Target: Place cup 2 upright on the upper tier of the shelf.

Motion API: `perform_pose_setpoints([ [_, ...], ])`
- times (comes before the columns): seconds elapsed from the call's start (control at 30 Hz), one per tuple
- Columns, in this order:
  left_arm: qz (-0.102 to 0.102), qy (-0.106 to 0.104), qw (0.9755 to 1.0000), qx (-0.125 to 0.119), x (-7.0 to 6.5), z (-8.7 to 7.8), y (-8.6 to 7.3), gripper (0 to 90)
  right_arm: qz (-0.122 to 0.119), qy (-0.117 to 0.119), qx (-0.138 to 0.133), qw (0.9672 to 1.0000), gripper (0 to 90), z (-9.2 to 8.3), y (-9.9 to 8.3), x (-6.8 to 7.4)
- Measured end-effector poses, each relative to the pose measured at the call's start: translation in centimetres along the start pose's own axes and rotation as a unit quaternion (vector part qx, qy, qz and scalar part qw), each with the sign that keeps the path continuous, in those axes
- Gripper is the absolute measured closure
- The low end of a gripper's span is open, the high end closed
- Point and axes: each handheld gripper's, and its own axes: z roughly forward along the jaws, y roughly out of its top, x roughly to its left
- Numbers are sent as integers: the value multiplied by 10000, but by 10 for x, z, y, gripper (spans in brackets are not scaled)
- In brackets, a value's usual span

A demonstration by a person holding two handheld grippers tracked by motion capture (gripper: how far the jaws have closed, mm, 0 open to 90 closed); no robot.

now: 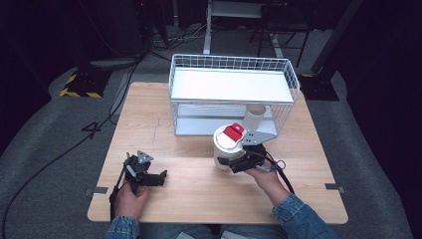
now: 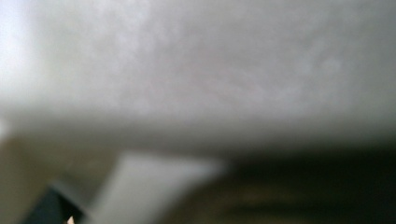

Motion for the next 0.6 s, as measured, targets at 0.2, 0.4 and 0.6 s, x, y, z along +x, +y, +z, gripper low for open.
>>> perform_pose_setpoints([
  [0.2, 2, 1, 10000, 0, 0, 0, 0, 15, 29, 77, -67, 9999, 116, -7, 12, 4],
  [0.4, -2, 0, 10000, -2, 0, 0, 0, 15, 13, 57, -6, 10000, 116, -11, 22, 7],
  [0.6, 1, 0, 10000, -1, 0, 0, 0, 14, 172, 127, -16, 9998, 116, -18, 35, 5],
])
